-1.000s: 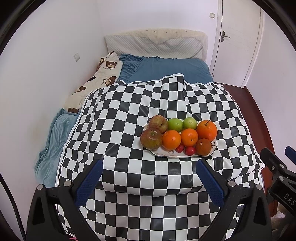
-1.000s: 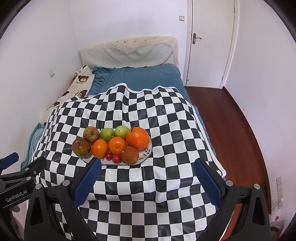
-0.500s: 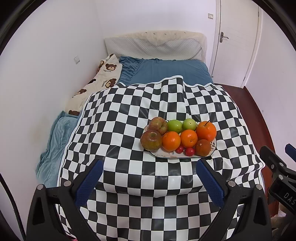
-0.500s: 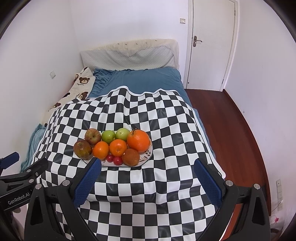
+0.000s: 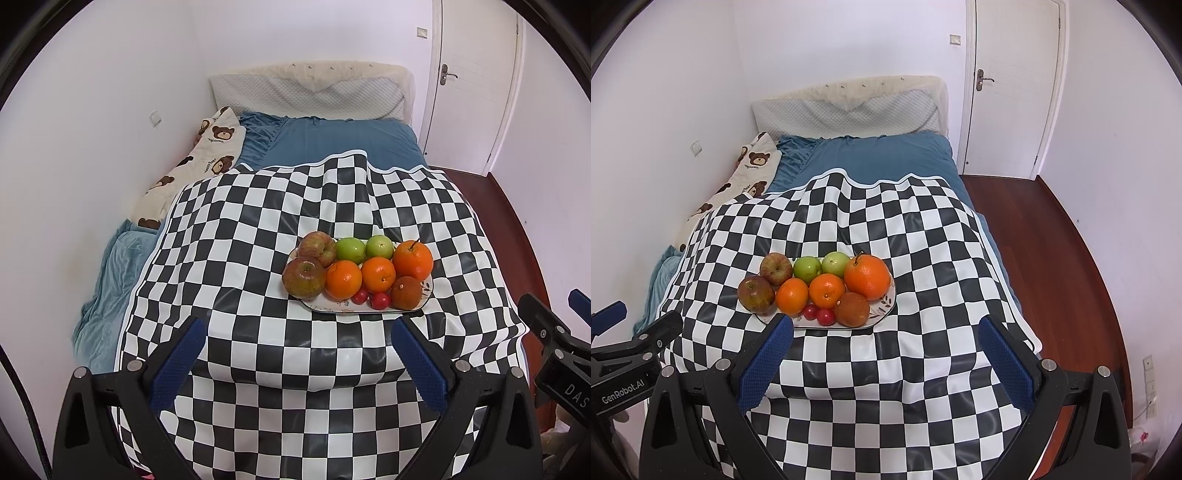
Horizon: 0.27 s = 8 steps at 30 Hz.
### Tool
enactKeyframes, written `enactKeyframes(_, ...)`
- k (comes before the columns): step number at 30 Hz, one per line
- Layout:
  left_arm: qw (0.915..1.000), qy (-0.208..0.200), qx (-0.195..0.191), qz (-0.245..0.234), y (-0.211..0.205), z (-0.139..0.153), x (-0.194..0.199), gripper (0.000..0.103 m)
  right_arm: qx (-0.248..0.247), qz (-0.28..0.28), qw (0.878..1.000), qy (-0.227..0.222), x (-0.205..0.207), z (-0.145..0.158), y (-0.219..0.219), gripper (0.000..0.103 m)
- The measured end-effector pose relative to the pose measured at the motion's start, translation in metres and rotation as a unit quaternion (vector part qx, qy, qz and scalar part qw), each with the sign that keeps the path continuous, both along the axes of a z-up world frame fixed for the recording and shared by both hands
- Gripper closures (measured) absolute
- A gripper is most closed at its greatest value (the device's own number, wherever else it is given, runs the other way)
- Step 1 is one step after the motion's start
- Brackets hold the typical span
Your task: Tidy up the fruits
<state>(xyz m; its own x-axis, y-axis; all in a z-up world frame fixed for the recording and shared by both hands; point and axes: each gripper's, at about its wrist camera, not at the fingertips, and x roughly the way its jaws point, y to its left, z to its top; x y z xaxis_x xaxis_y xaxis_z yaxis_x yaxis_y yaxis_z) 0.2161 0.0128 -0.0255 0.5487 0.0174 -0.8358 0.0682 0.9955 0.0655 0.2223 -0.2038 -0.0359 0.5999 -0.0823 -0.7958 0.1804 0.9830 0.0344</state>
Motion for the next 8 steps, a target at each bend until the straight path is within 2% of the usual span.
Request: enactKeyframes(8, 1.0000, -0.002, 0.001, 0.000, -0.0014, -0.0009, -0.0001, 0.000, 0.001, -0.001, 1.000, 0.001, -0.0023, -0.0003, -0.0006, 0.001)
